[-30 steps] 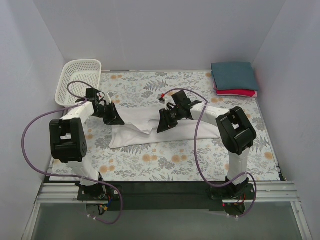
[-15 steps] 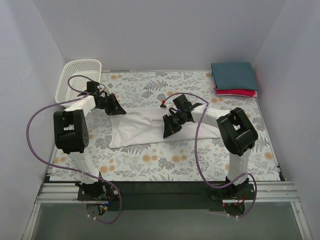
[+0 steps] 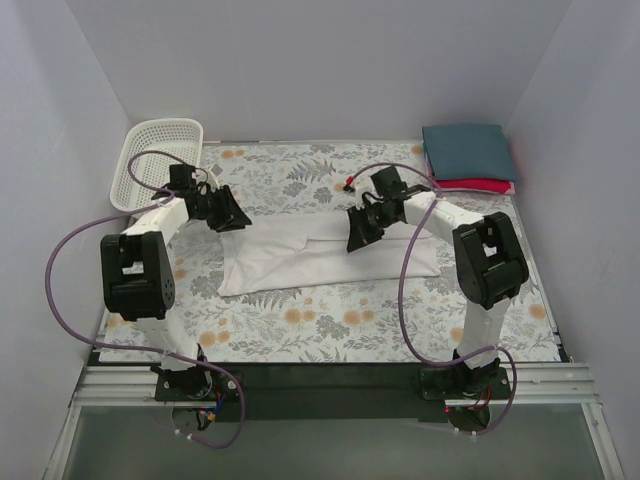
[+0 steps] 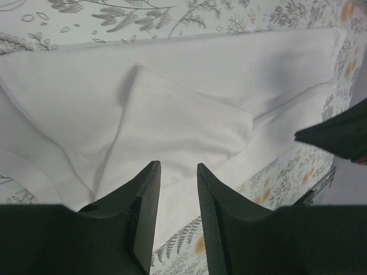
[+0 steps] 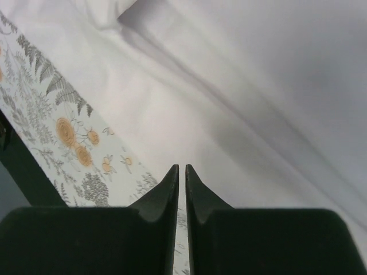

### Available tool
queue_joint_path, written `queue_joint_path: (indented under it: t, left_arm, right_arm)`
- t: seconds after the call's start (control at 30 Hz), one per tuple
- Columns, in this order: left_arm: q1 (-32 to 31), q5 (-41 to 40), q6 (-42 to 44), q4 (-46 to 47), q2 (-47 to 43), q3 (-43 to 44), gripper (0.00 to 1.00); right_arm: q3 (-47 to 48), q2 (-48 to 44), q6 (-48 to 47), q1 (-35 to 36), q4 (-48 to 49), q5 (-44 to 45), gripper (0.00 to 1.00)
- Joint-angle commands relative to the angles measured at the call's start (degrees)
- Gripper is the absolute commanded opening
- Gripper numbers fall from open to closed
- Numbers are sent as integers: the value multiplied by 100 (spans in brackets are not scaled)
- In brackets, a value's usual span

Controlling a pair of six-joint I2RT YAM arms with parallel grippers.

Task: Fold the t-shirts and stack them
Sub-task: Fold the tshirt

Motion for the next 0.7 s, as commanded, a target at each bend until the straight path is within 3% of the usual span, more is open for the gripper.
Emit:
queue_joint_path:
  t: [0.0,0.33,0.67]
  left_arm:
    - [-258,207,127,156,-711,-289,30]
    - [-979,-608,-14,-99,-150,-272,26]
    - [-1190,-1734,496,-600,686,-61,25]
  right_arm:
    - [521,-278,-633,-449,-482,253,13]
    - [1102,434,-1469,-1276,-1036,1167,13]
    - [479,909,-1715,-1329,-1027,1581,6]
